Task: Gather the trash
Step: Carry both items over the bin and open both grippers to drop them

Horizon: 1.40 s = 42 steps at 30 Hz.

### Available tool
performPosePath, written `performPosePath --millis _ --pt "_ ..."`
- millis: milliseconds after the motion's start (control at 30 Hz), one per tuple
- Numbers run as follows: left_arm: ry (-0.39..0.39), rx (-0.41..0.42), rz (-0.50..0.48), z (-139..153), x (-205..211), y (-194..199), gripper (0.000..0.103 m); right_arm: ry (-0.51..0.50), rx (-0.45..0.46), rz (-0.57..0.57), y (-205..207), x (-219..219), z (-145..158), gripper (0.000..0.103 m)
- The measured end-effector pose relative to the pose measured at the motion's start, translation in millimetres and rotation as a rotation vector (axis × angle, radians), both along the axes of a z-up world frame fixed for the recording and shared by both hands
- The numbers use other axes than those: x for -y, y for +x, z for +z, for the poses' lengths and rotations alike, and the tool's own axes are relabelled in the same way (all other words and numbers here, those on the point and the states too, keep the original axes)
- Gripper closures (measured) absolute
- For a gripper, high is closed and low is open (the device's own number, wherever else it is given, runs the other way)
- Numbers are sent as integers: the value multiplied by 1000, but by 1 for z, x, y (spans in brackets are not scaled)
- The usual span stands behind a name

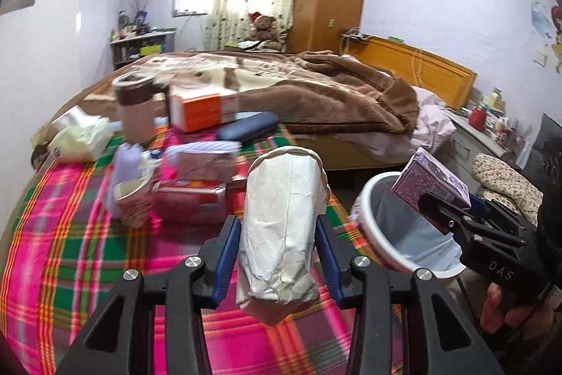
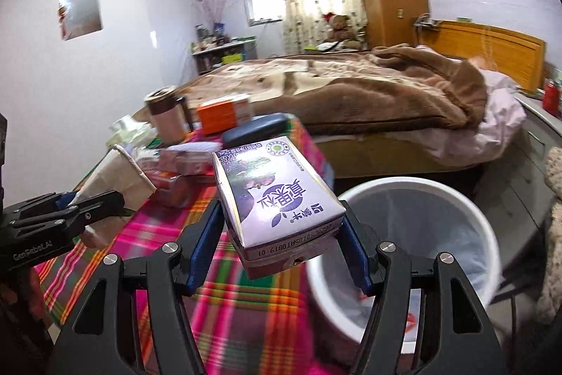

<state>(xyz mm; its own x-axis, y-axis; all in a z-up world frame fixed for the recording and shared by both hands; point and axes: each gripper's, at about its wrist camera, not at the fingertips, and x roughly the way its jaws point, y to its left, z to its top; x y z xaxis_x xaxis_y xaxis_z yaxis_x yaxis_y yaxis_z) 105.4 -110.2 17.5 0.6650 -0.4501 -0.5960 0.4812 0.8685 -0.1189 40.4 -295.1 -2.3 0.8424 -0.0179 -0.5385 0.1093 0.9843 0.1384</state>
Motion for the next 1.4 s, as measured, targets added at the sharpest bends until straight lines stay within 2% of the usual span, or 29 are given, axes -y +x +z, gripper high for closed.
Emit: performPosePath --millis 233,533,767,1000,1200,1300,1400 --pt "-1 -5 -96 -1 52 2 59 -6 -15 -127 -12 43 -6 38" --pt "17 -37 -205 -20 125 7 59 -18 -73 -254 -15 83 -23 38" --pt "65 -49 -245 -38 166 11 59 -24 -123 -293 -13 103 -37 38" --pt "80 -64 -268 -49 187 17 59 -22 -177 -314 -9 115 -47 37" --pt "61 -84 -266 -50 187 24 47 -12 -204 -318 -7 121 -50 37" --pt "61 -69 -250 -47 184 24 33 -3 -205 -319 -8 122 -51 36" --pt "46 -66 -246 -45 178 23 33 5 -194 -331 -12 122 -49 31"
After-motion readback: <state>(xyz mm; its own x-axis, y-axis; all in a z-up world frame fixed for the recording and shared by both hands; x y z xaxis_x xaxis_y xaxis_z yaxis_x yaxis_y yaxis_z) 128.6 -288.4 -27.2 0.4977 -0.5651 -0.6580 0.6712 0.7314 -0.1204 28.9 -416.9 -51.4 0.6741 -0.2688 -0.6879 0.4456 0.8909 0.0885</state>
